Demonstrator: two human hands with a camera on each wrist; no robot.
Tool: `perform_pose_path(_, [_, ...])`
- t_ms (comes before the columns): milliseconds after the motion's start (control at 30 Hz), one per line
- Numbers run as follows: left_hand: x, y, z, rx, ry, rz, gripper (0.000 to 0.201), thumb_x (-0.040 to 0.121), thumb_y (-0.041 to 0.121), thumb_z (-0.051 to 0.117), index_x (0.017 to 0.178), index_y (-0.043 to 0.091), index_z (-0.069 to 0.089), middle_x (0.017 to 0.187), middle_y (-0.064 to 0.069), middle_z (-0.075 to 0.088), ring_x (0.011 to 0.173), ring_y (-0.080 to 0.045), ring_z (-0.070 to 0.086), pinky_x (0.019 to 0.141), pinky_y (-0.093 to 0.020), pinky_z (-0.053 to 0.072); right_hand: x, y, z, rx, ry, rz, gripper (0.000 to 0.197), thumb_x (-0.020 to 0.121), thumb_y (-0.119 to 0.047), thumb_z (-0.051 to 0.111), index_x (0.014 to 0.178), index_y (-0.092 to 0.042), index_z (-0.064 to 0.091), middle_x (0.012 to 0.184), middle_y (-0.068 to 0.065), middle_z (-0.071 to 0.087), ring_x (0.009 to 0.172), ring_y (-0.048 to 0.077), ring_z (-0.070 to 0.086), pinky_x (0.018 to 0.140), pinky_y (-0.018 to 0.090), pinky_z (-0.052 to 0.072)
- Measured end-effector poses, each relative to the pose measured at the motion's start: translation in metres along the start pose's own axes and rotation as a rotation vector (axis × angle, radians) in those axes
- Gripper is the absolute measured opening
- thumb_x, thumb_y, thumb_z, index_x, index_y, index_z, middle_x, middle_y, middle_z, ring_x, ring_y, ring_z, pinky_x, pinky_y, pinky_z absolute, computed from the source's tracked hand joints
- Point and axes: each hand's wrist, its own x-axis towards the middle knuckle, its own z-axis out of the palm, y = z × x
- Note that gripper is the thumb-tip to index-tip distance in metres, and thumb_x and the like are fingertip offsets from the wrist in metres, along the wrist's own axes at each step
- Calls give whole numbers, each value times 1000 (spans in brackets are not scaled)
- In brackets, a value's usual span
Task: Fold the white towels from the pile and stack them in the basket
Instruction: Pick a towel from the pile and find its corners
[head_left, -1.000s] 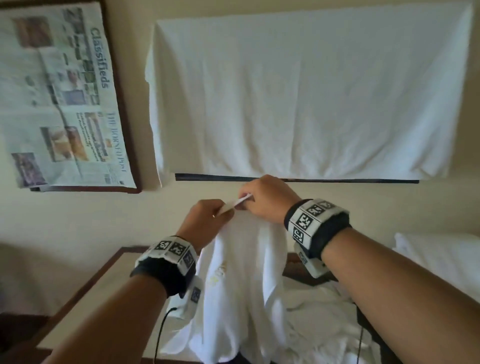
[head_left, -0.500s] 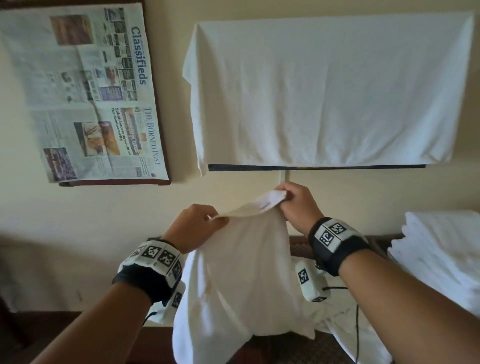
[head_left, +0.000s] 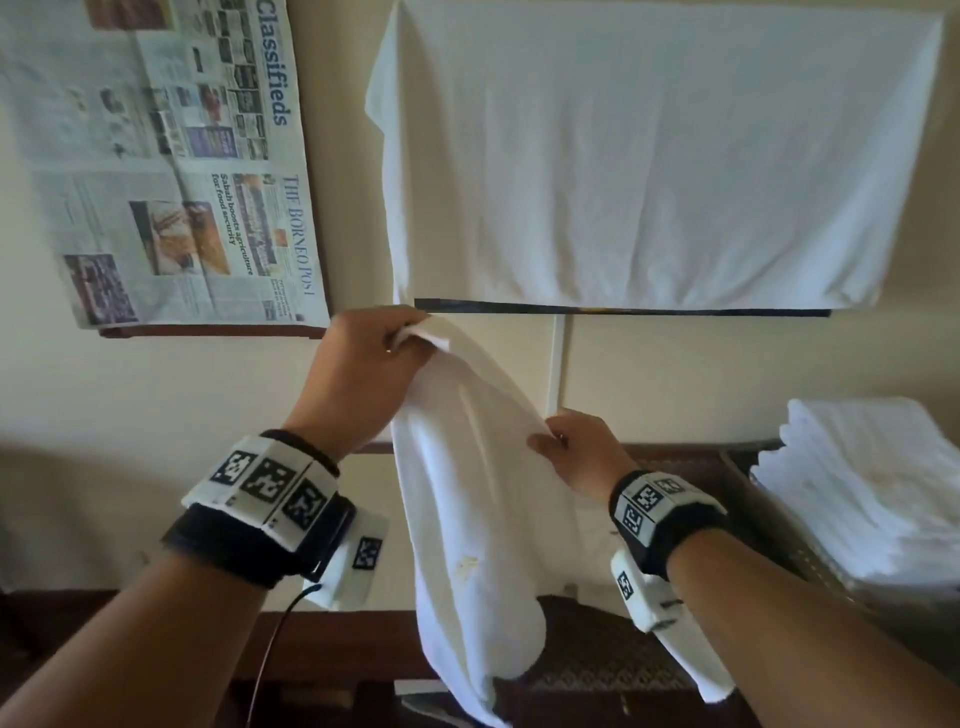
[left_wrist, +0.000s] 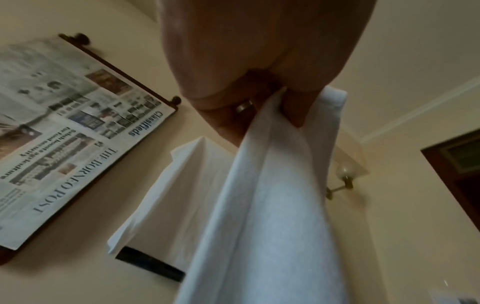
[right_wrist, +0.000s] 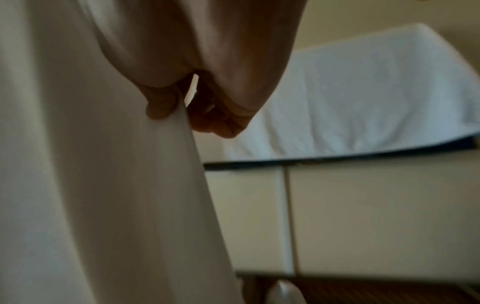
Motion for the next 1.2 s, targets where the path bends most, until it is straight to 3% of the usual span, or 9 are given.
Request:
perform_pose_path(167, [-10, -6, -31, -115, 82, 1, 42, 92, 7, 63, 79, 44, 78, 78, 13, 75, 74, 0, 65, 69, -17, 54, 2, 46, 9, 104, 36, 274, 37, 100, -31, 48, 69, -11, 53, 73, 8, 59, 78, 32, 60, 66, 35, 38])
perform_pose_path(267, [-6, -22, -22, -163, 2, -65, 36, 100, 11, 60, 81, 35, 80, 84, 13, 76, 76, -4, 66, 70, -18, 54, 24, 21, -8, 266, 207, 140, 29, 100, -20, 48, 72, -13, 50, 69, 1, 52, 72, 24, 53, 62, 32, 33])
perform_pose_path(400, [15, -40, 13, -192, -184, -205, 22, 102, 15, 55, 105, 25, 75, 111, 19, 74, 99, -1, 69, 77, -13, 52, 40, -36, -48, 479, 280, -254, 15, 97, -16, 59, 83, -13, 62, 73, -2, 60, 68, 7, 53, 66, 15, 40])
perform_pose_path(500, [34, -45, 50, -259, -214, -266, 34, 95, 37, 62, 109, 8, 74, 111, -5, 76, 103, -24, 72, 91, -36, 57, 48, -57, -76, 500, 306, -400, 15, 90, -22, 71, 81, -11, 66, 73, -5, 63, 68, 4, 55, 66, 14, 42])
perform_pose_path(567, [44, -37, 74, -320, -247, -306, 39, 99, 37, 56, 107, 1, 71, 103, -14, 75, 95, -33, 72, 85, -45, 58, 55, -54, -87, 495, 334, -382, 25, 86, -30, 74, 73, -11, 62, 64, -7, 56, 60, 3, 49, 59, 13, 38])
perform_pose_path(767, [75, -23, 105, -440, -159, -244, 37, 97, 41, 52, 85, 7, 63, 73, -8, 66, 70, -26, 64, 71, -39, 52, 55, 5, -81, 482, 327, -247, 30, 87, -37, 72, 74, -12, 61, 64, -3, 58, 60, 7, 52, 61, 22, 43])
perform_pose_path(900, [79, -30, 118, -372, -292, -267, 35, 94, 38, 56, 106, 9, 72, 98, -3, 75, 85, -23, 72, 72, -35, 54, 60, 21, -82, 501, 398, -273, 28, 92, -25, 69, 75, -4, 61, 63, 5, 59, 59, 15, 51, 58, 26, 42])
perform_pose_path(1033, [61, -29, 153, -553, -396, -452, 39, 95, 40, 61, 115, 8, 72, 114, -20, 73, 105, -38, 70, 92, -54, 54, 73, 19, -103, 518, 450, -358, 26, 92, -19, 68, 76, -1, 59, 60, -6, 54, 56, 8, 48, 57, 20, 40])
perform_pose_path(1200, [67, -15, 177, -585, -315, -399, 35, 104, 36, 51, 105, 7, 71, 101, -18, 74, 93, -33, 72, 83, -49, 56, 71, 25, -113, 543, 432, -319, 27, 94, -28, 65, 81, -5, 59, 68, 8, 61, 63, 20, 54, 62, 33, 47])
